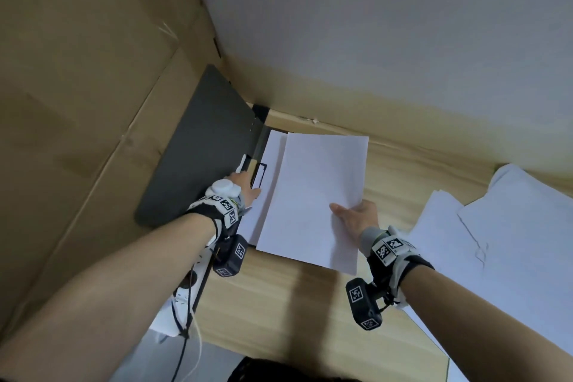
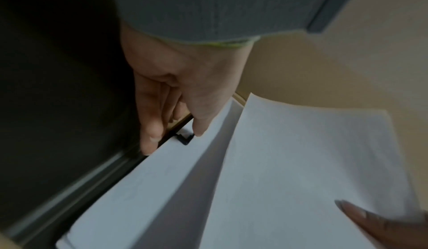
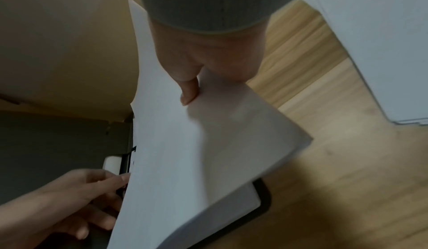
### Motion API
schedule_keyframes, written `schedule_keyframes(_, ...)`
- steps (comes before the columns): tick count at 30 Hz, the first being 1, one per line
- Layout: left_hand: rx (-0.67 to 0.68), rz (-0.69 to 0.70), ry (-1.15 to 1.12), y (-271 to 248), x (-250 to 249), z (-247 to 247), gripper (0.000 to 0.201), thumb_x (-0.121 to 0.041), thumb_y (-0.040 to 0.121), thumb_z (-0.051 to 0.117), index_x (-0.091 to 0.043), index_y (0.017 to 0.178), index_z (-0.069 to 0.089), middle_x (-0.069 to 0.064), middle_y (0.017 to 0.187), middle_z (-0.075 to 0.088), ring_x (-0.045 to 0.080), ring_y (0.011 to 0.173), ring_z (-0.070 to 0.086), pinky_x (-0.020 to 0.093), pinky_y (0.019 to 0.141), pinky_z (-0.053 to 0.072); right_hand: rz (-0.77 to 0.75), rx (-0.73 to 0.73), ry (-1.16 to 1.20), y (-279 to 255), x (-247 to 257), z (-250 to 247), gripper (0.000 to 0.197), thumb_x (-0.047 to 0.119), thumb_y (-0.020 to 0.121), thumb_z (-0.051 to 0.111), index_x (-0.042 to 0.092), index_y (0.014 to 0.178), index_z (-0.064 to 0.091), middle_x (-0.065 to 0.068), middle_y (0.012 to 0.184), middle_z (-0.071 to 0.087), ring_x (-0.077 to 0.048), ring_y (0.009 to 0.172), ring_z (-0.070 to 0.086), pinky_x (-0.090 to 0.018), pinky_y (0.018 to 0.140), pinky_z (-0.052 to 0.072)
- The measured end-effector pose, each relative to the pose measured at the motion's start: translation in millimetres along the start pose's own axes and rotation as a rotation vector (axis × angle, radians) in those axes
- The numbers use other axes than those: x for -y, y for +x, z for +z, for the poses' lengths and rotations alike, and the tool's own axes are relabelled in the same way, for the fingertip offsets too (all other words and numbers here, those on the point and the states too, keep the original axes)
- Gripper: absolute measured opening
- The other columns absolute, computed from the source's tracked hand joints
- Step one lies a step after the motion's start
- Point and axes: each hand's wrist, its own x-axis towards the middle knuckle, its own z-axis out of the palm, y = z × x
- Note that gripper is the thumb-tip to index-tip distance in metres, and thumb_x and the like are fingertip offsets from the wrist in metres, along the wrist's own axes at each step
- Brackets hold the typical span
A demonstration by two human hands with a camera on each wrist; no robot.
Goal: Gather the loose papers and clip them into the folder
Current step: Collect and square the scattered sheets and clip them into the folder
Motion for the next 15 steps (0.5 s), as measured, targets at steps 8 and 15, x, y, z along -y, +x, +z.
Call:
schedule_keyframes(8,0.014,0.123,0.16,29,-9,5,0.034,-0.028,0.1,0.039,-0.007,0.111,0.063,0.013,0.11,0.065,0.031,0.101,0.061,0.033,0.079,0.044,0.069,-0.021,-0.065,13,5,32,0.033,0.026,0.074,0.085,0.001,0.082,0.064,-0.018,0.088,0.072,-0.033,0.082,0.07,-0.051,0.078,0.059)
schedule_keyframes(15,0.23,0.126,0.205,41,-11,7,0.037,-0.006,0.09,0.048,-0.018,0.057,0.033,-0.001,0.064,0.03,0.02,0.067,0.047,0.021,0.051,0.025,0.024,-0.008,-0.135,15,11,67,0.028,0.026,0.077,0.081,0.008,0.089,0.064,-0.012,0.089,0.071,-0.032,0.088,0.07,-0.048,0.081,0.058)
